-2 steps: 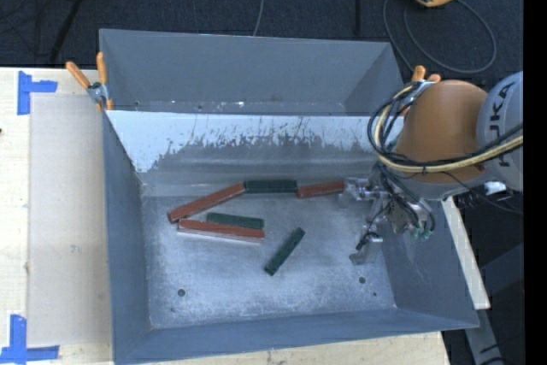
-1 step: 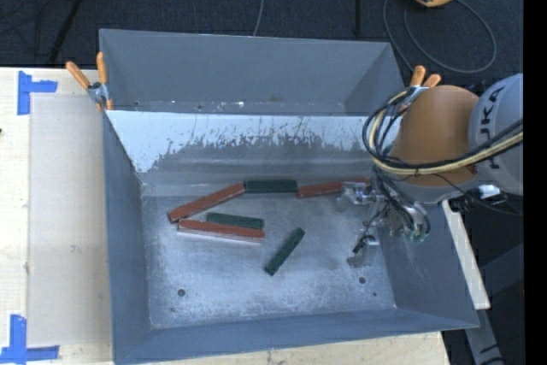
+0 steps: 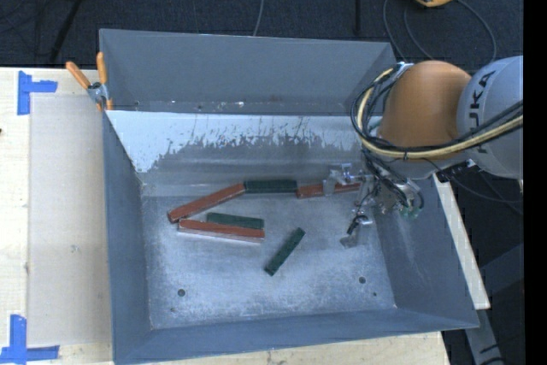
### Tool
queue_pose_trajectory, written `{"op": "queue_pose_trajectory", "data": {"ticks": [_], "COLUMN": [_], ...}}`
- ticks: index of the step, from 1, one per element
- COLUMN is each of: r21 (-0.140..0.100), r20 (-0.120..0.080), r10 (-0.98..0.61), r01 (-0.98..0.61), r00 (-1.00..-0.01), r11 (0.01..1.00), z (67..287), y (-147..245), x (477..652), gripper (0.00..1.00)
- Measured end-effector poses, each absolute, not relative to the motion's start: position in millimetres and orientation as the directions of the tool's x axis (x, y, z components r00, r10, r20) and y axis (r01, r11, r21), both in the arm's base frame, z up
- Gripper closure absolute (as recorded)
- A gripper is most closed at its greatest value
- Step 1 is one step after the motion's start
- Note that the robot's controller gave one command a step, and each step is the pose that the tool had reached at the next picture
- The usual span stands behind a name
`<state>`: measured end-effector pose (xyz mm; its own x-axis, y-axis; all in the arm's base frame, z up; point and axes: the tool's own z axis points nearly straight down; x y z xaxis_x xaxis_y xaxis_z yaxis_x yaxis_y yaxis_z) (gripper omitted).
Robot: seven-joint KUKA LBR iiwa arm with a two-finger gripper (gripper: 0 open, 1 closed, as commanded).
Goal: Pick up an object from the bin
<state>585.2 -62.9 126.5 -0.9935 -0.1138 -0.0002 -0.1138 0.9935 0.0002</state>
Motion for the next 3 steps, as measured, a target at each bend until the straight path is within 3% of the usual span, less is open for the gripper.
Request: {"op": "queue_pose_trajectory", "data": {"ticks": [1,2,3], "r21": [0.001,0.000,0.001], "r20": [0.000,0.000,0.003], "r10": [-0.042,0.203,0.115], "r01": [-0.042,0.203,0.115], "r00": [-0.999,-0.979,-0.993], "r11": [0.999,0.979,0.993], "z": [146,133,130], "y": [-68,-44,-37], "x": [580.3,575.3,570.4], "gripper": [0.00,0.00,0.00]}}
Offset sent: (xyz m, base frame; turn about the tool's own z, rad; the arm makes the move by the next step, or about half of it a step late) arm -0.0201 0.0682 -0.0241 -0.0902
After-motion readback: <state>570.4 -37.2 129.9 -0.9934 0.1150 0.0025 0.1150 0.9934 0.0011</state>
